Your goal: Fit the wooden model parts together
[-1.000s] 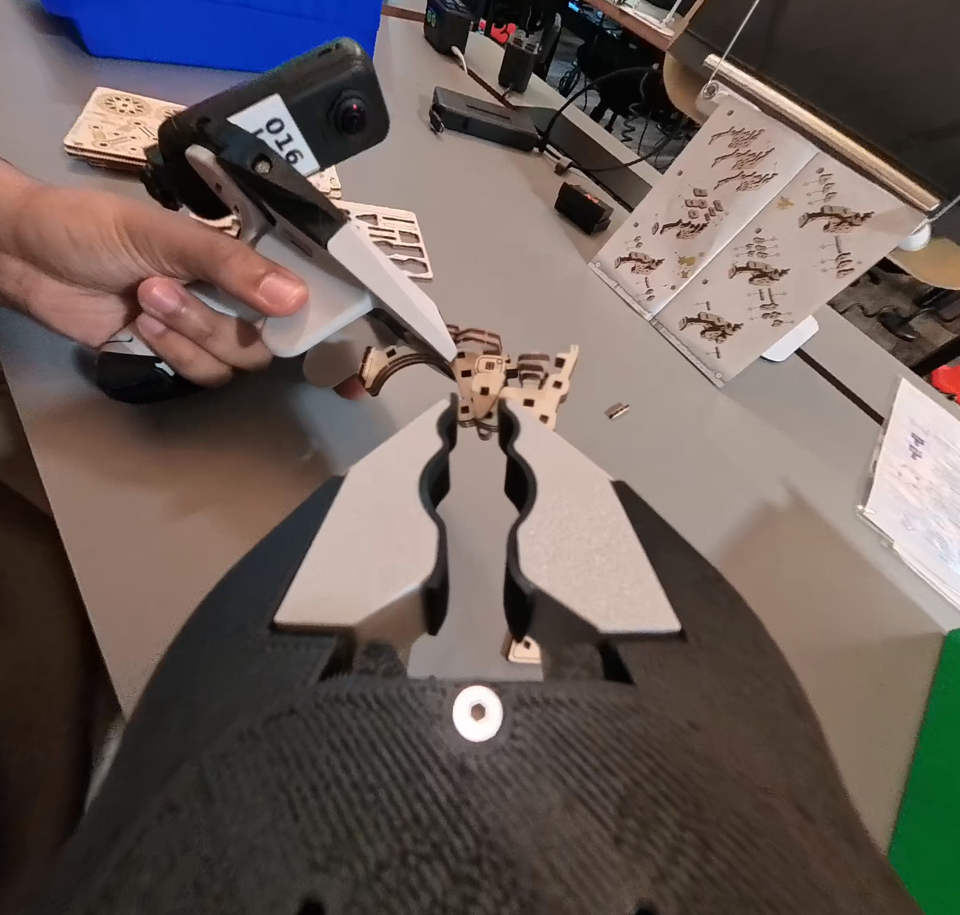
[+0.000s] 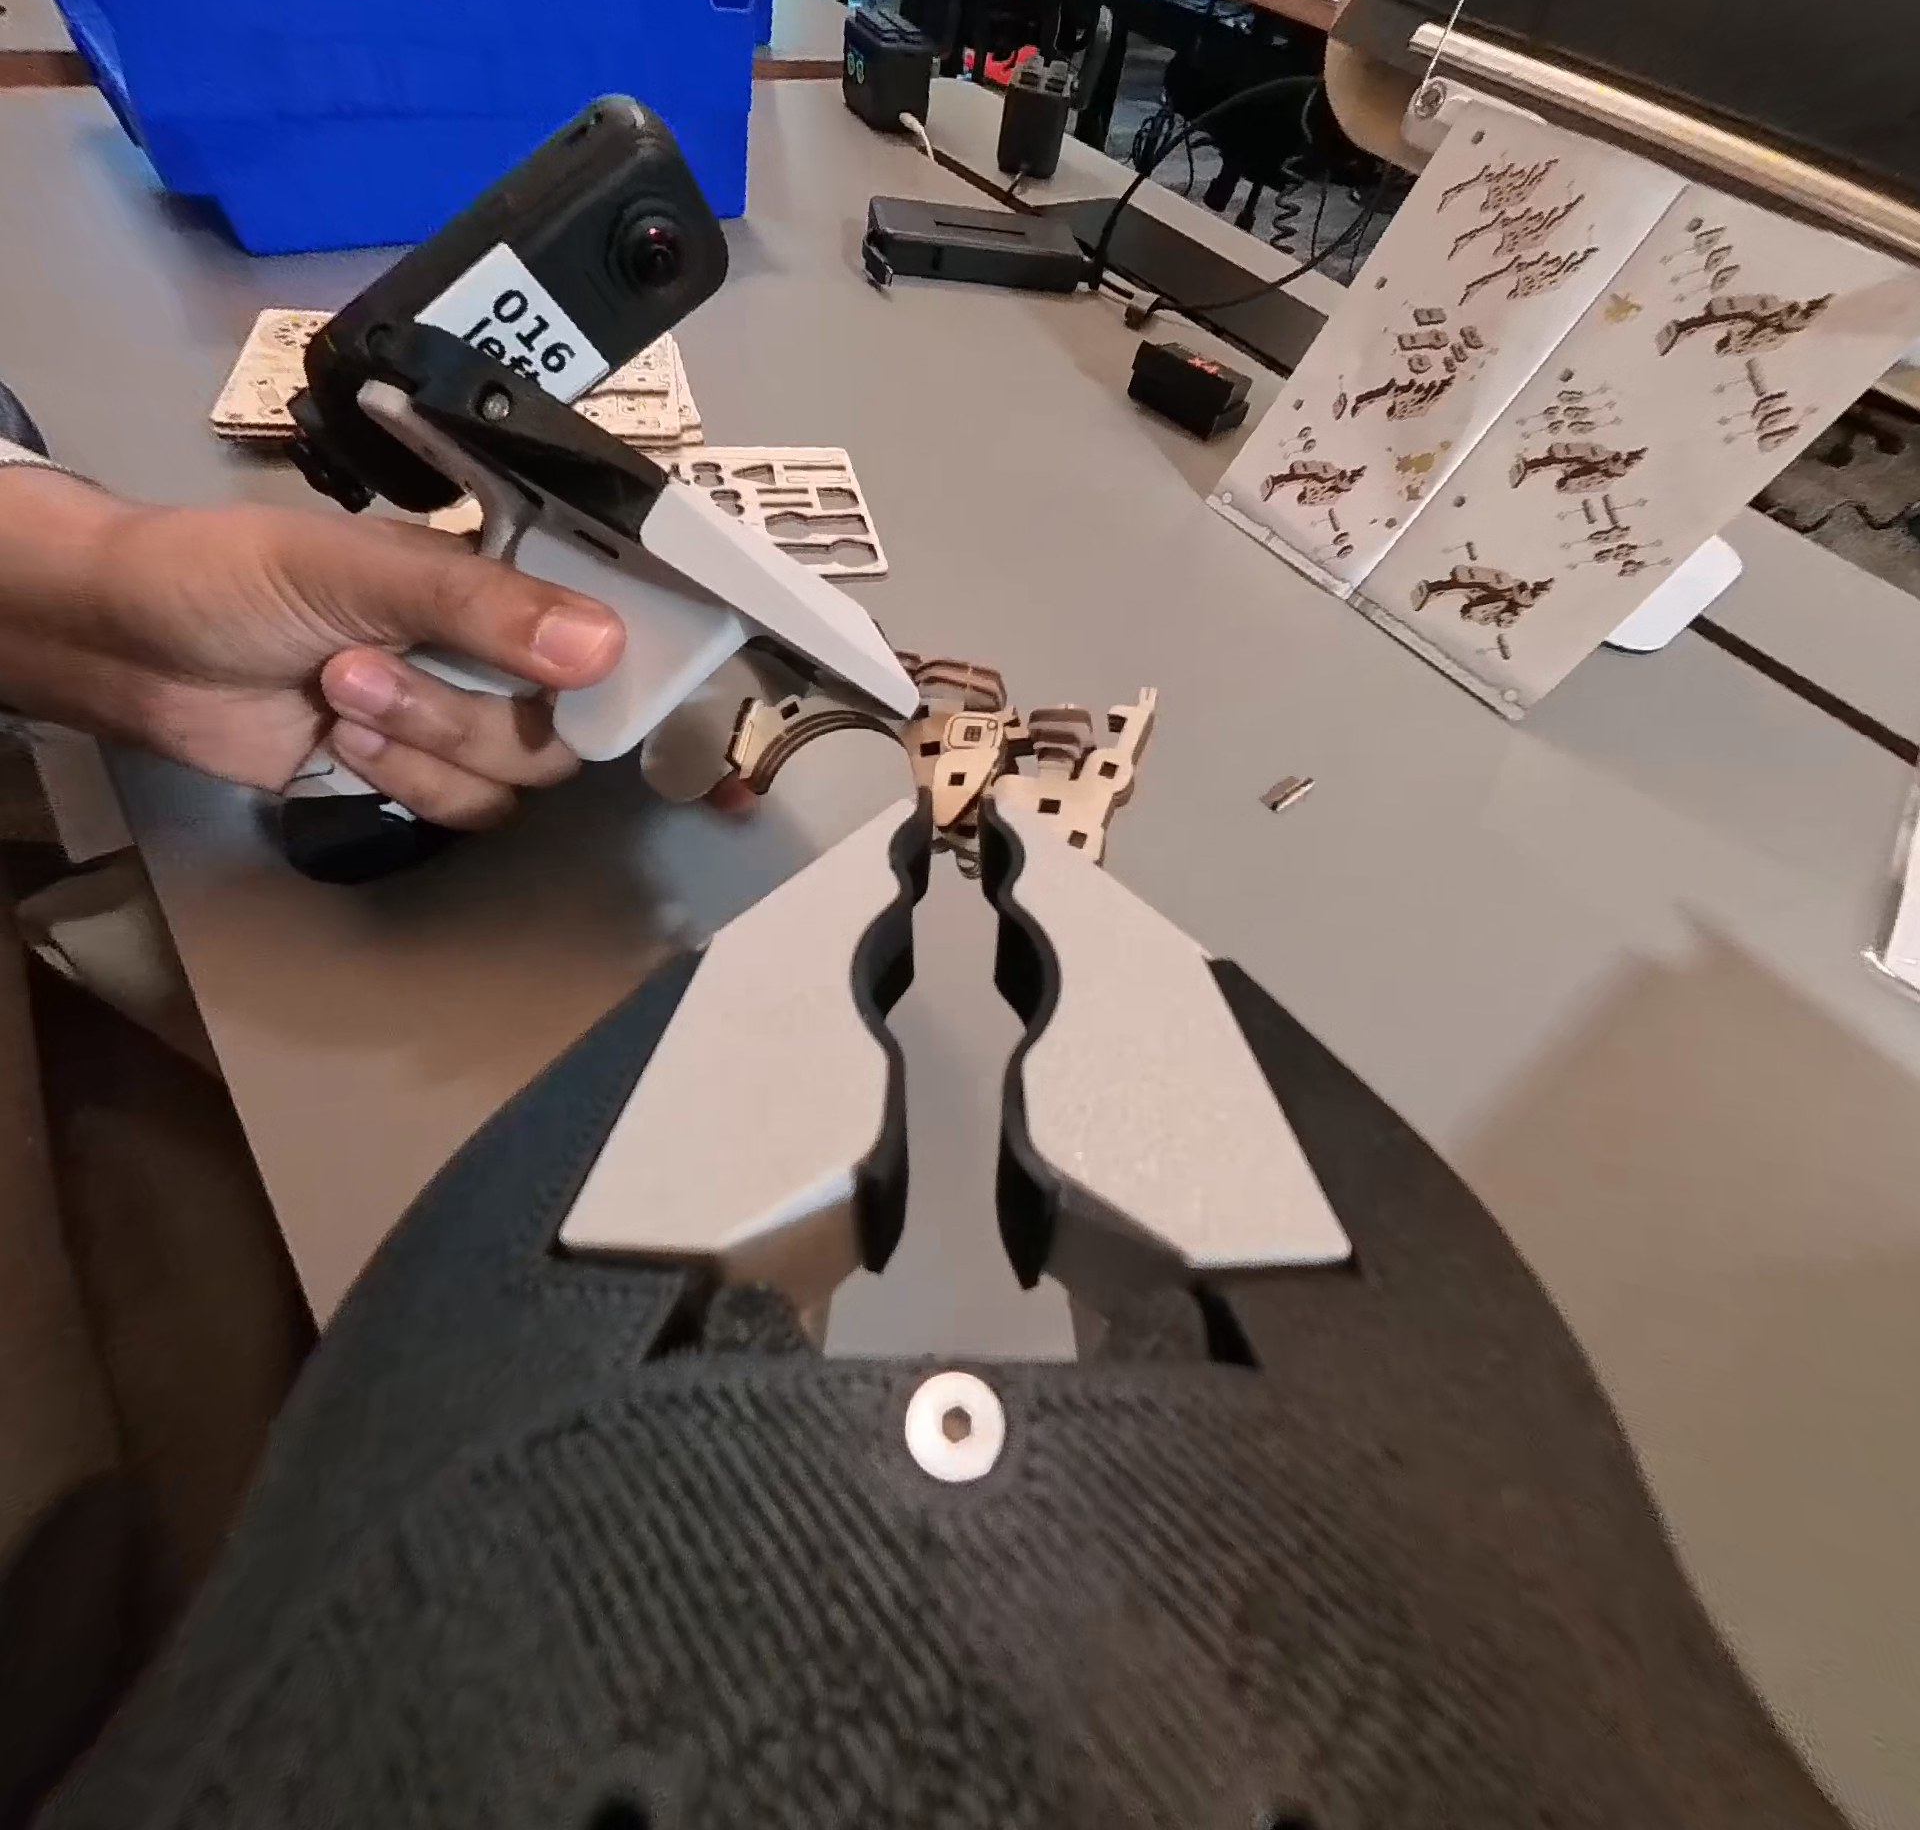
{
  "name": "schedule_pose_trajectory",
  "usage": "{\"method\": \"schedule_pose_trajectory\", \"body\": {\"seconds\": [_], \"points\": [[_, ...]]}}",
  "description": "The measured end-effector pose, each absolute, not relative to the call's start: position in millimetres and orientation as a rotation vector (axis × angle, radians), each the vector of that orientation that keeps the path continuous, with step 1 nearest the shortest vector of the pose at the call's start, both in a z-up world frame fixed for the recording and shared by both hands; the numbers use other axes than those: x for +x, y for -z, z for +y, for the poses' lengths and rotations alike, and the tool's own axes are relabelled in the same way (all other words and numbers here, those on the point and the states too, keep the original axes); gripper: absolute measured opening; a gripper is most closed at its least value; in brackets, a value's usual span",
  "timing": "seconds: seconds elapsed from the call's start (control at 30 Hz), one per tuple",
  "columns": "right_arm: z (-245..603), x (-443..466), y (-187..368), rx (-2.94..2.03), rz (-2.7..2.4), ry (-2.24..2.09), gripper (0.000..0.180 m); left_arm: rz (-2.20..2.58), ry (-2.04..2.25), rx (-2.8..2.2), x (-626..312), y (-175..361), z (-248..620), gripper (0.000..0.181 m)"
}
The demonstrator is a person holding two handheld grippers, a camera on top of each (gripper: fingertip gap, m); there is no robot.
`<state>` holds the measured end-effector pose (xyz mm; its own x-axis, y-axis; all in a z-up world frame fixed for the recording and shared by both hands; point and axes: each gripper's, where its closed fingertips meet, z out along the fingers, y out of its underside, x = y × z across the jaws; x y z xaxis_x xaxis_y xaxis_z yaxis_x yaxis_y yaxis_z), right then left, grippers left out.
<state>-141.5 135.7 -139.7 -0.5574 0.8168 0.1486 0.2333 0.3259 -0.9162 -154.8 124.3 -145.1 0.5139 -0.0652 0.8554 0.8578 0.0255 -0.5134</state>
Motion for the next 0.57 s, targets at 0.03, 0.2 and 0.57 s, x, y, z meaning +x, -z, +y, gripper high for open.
{"method": "schedule_pose_trajectory", "body": {"seconds": [0.03,0.2,0.57], "points": [[136,-142,140,-0.919,-1.977,-1.221,0.007,-0.761,0.836,-1.360,-155,145,124,0.013],[132,-140,134,-0.874,-1.963,-1.271,0.006,-0.774,0.850,-1.350,-156,145,123,0.013],[131,-134,136,-0.846,-2.019,-1.317,0.006,-0.826,0.895,-1.257,-168,142,117,0.013]]}}
